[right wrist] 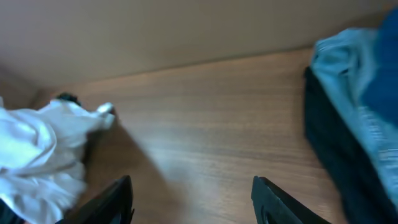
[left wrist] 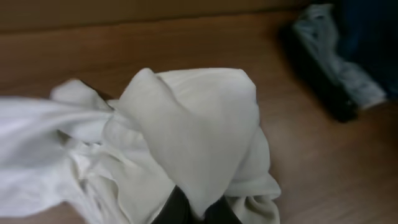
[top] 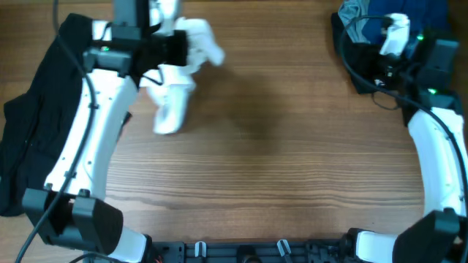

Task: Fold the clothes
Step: 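Grasp the white T-shirt with the left gripper and drag it to center, then regrasp the white T-shirt with the left gripper and lift it up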

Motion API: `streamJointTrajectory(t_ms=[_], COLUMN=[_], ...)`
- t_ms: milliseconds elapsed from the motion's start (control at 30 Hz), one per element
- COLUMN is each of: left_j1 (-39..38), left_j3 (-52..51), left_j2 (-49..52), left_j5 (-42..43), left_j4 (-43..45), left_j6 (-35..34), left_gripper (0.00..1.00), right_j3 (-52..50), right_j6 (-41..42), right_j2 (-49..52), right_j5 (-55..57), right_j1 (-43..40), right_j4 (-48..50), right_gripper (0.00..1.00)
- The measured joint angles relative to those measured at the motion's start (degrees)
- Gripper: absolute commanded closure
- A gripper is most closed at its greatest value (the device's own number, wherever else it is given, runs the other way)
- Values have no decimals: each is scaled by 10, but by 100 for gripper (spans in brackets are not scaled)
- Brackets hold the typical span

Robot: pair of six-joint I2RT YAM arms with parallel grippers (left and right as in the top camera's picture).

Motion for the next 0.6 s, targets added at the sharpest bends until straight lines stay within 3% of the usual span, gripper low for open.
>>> streamJointTrajectory(t_ms=[67, 267, 300, 333, 467, 533, 600], left_j1=[-39, -77, -77, -77, -76, -72, -61], left_j3=[36, 75, 75, 75, 75, 75, 75], left_j2=[0, 0, 0, 0, 0, 0, 0], left_j5=[11, 23, 23, 21, -26, -64, -102], left_j4=[1, -9, -19, -35, -68, -82, -99], left_j6=[-5, -25, -26, -28, -32, -35, -36], left_gripper=[96, 96, 91, 76, 41, 31, 29], right_j3=[0, 1, 1, 1, 2, 2, 2], right_j6=[5, 10, 10, 10, 10, 10, 12], right_j2=[-17, -24, -24, -24, -24, -24, -24], right_j5=[-1, -2, -2, -2, -2, -2, -2], right_j1=[-16, -24, -24, -24, -24, -24, -24], right_j4=[-15, -50, -51, -52, -57, -64, -73], right_gripper=[32, 31, 31, 31, 30, 28, 28])
